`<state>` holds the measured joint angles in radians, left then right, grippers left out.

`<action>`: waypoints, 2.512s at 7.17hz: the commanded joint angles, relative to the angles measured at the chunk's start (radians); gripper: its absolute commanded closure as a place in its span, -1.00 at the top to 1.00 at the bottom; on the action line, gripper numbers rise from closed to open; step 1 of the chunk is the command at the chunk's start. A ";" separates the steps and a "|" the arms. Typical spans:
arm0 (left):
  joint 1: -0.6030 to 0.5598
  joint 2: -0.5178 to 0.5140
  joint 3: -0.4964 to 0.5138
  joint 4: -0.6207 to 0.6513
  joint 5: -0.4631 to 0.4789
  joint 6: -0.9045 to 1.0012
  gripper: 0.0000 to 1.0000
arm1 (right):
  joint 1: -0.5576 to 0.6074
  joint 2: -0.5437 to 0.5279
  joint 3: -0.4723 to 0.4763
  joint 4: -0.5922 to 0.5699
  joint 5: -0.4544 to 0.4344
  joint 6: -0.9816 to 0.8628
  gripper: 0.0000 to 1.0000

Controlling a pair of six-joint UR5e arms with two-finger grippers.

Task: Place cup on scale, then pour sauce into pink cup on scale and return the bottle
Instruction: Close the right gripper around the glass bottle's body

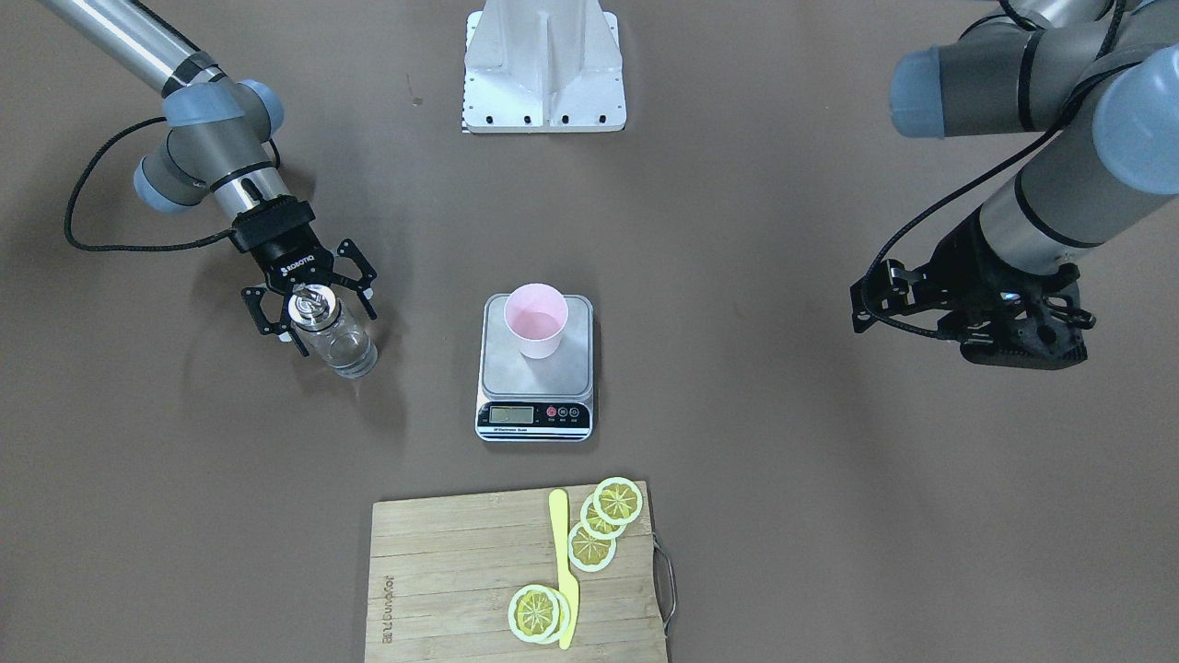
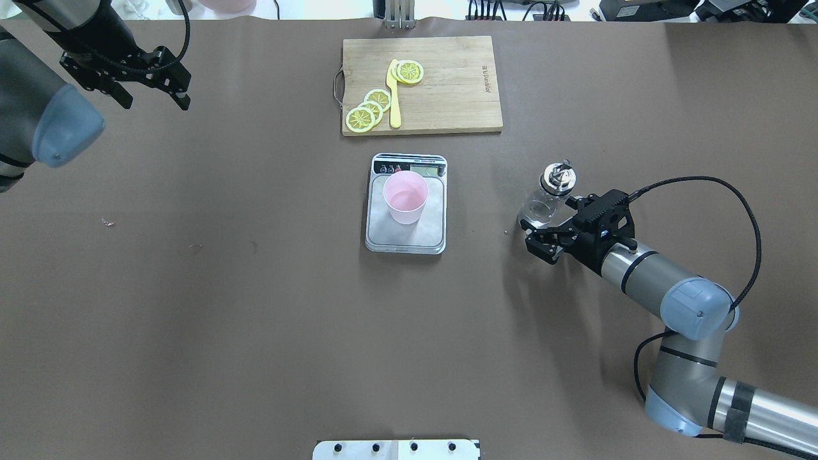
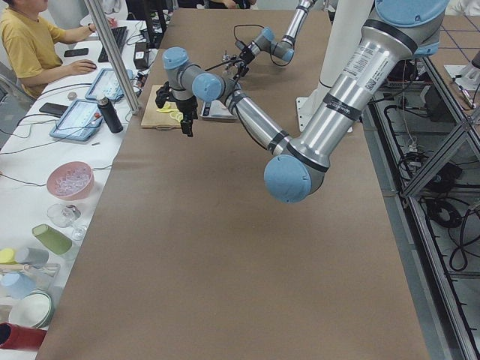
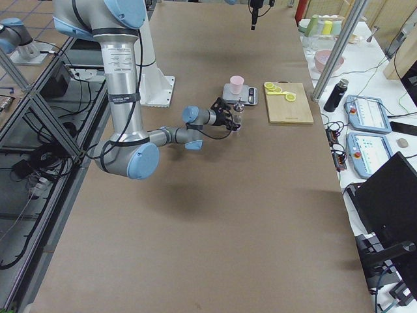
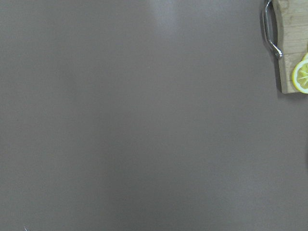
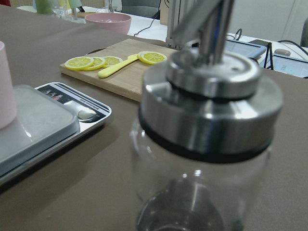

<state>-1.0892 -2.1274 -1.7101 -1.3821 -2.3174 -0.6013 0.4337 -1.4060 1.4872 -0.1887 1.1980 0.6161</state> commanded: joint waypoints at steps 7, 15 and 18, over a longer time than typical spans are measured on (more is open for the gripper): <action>0.002 0.001 0.001 0.000 0.001 0.000 0.90 | 0.019 0.015 -0.022 0.000 0.003 0.002 0.41; 0.002 0.001 0.001 0.000 0.001 0.000 0.89 | 0.020 0.018 -0.015 -0.021 0.006 -0.004 -0.59; 0.002 0.001 0.003 0.000 0.001 0.000 0.89 | 0.043 0.016 0.066 -0.102 0.020 -0.013 -0.63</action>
<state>-1.0875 -2.1261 -1.7079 -1.3821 -2.3163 -0.6013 0.4712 -1.3896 1.5039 -0.2486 1.2142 0.6042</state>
